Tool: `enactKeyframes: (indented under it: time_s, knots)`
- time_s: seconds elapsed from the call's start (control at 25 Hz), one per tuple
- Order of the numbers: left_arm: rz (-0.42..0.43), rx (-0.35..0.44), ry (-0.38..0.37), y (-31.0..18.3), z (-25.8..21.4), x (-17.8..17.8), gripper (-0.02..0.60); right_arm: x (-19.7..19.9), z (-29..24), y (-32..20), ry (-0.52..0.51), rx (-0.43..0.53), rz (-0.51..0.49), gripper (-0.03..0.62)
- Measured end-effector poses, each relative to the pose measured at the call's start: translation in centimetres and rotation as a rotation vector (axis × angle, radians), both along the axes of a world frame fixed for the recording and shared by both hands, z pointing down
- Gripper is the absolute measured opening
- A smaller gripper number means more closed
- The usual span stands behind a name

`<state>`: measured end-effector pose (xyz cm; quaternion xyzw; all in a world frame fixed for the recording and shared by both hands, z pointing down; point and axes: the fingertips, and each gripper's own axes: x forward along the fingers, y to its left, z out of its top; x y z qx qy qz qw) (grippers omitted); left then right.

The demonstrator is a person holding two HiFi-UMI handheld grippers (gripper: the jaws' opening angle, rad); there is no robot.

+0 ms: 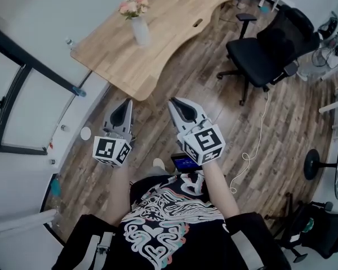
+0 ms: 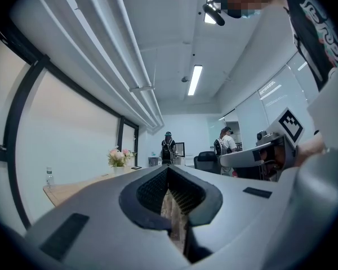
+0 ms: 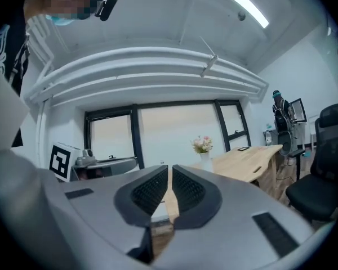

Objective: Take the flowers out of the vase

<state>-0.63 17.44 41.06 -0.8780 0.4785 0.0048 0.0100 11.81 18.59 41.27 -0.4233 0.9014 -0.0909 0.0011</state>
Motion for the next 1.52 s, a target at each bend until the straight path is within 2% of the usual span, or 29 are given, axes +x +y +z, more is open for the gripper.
enactKeyframes:
  time_s: [0.08,0.28,0.44,0.6,0.8,1.04,1.32,1.52]
  knots:
    - [0.000,-0.001,-0.002,-0.2,0.2,0.5,0.003,0.2,1.0,-0.2,0.023,-0.028,-0.018,0.006]
    - [0.011,-0.006,-0.012,-1.0,0.7,1.5,0.003,1.0,1.0,-1.1,-0.031,-0.014,-0.008,0.006]
    - [0.007,-0.010,-0.021,-2.2,0.8,1.7,0.003,0.5,1.7,-2.4,0.081,-0.012,-0.027,0.006]
    - [0.000,-0.007,-0.029,-4.3,1.0,1.3,0.003,0.6,1.8,-5.2,0.095,0.006,0.016,0.006]
    - [-0.003,-0.013,-0.025,-9.1,2.0,0.0,0.003,-0.2,1.9,-9.9,0.072,0.010,0.023,0.006]
    - [0.006,-0.012,-0.024,-15.9,2.2,-2.2,0.003,-1.2,2.1,-16.3,0.100,0.032,0.084,0.006]
    - [0.014,-0.027,-0.014,-22.7,2.2,-5.5,0.003,-3.6,2.1,-22.6,0.111,0.029,0.111,0.006]
    - [0.037,-0.032,-0.009,-26.7,2.6,-7.1,0.003,-4.9,1.1,-25.9,0.106,0.096,0.153,0.006]
